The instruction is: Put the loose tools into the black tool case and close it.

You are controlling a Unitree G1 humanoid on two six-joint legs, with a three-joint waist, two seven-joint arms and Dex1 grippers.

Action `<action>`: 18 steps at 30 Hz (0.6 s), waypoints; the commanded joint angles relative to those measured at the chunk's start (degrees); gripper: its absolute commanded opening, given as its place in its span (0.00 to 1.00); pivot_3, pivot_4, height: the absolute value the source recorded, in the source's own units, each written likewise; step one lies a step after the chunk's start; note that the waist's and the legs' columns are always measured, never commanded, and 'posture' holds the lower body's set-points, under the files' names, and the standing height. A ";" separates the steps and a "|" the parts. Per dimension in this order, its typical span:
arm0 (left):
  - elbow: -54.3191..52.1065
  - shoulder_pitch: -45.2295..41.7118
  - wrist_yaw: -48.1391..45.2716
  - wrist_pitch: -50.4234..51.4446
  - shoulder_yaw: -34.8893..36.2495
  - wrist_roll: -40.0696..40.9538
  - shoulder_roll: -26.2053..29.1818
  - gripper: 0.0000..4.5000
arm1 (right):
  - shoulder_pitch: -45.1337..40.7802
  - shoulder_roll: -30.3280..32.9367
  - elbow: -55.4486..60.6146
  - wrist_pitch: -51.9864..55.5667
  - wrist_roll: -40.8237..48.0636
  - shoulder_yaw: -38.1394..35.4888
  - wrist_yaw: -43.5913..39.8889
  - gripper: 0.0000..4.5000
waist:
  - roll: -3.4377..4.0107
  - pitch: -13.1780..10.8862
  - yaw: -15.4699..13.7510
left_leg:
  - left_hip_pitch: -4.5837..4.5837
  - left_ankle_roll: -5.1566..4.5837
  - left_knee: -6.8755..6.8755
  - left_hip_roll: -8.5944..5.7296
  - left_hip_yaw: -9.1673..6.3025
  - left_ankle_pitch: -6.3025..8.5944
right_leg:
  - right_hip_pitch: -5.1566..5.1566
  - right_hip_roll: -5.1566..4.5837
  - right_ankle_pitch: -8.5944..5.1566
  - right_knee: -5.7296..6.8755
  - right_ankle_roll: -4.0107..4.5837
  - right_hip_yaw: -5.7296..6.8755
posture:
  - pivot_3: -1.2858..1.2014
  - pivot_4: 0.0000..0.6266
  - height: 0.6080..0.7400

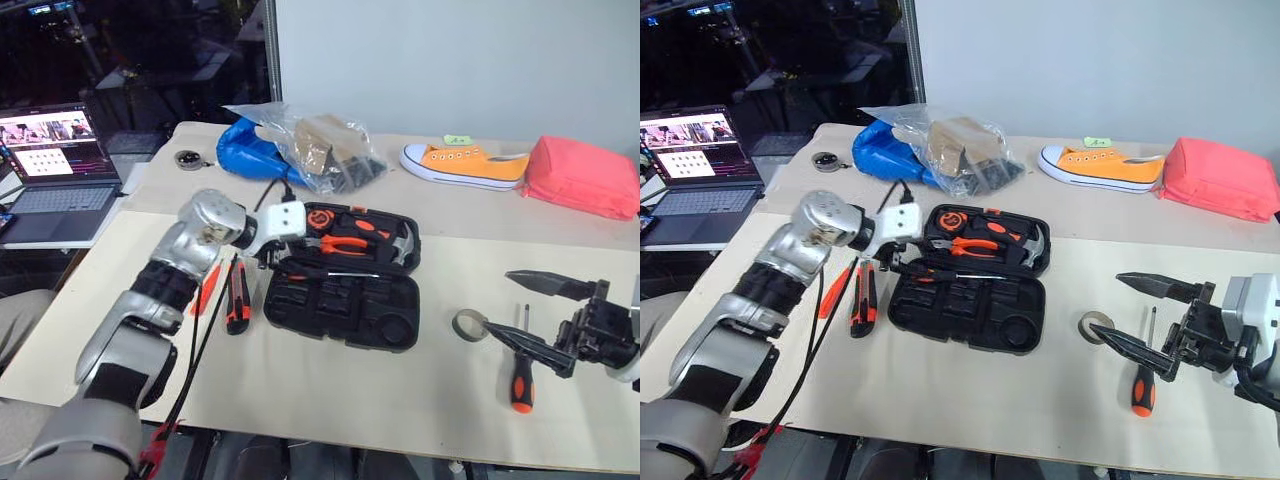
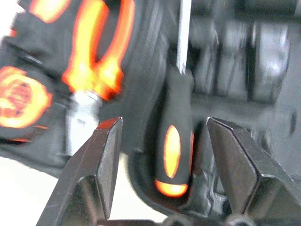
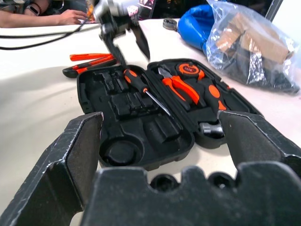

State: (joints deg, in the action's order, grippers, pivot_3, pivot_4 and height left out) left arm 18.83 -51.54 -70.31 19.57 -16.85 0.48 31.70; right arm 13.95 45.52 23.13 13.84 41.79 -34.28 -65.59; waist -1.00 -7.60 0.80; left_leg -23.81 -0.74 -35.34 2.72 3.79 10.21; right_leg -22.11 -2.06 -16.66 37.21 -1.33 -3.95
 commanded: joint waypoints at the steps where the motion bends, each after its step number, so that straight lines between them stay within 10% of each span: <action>1: -10.44 7.22 8.79 9.13 6.38 4.44 -3.21 0.28 | 0.05 -0.86 1.96 -1.15 -0.23 -0.25 1.29 1.00 | 0.06 0.04 -0.09 | 0.01 0.00 0.00 0.01 -0.01 0.00 | 0.01 0.00 0.00 0.01 0.00 0.00 | 0.52 0.24 1.00; 4: -15.54 12.71 16.31 11.36 8.40 5.21 -8.01 0.02 | -0.01 -1.31 2.02 -1.21 -0.56 0.10 1.91 1.00 | 0.04 0.03 -0.36 | 0.01 0.01 -0.17 -0.01 -0.03 -0.01 | 0.02 -0.03 0.00 0.17 0.00 0.00 | 0.52 0.24 1.00; 18: -6.19 19.39 29.10 12.66 -1.82 -2.93 -14.83 0.01 | 0.86 -0.97 4.61 0.12 -0.61 0.86 4.36 1.00 | 0.31 0.27 0.05 | 0.30 -0.08 -0.51 -0.16 -0.30 -0.05 | 0.30 0.08 0.06 0.48 -0.06 -0.12 | 0.52 0.24 1.00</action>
State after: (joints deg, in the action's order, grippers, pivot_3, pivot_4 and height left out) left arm 9.80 -34.32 -40.07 30.53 -15.33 -0.50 15.75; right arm 14.54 44.05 25.46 13.87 40.56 -32.28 -61.60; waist -0.69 -7.33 0.85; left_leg -23.44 -0.82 -35.83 2.56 3.48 10.16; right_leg -21.72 -1.98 -16.61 37.65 -1.39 -4.08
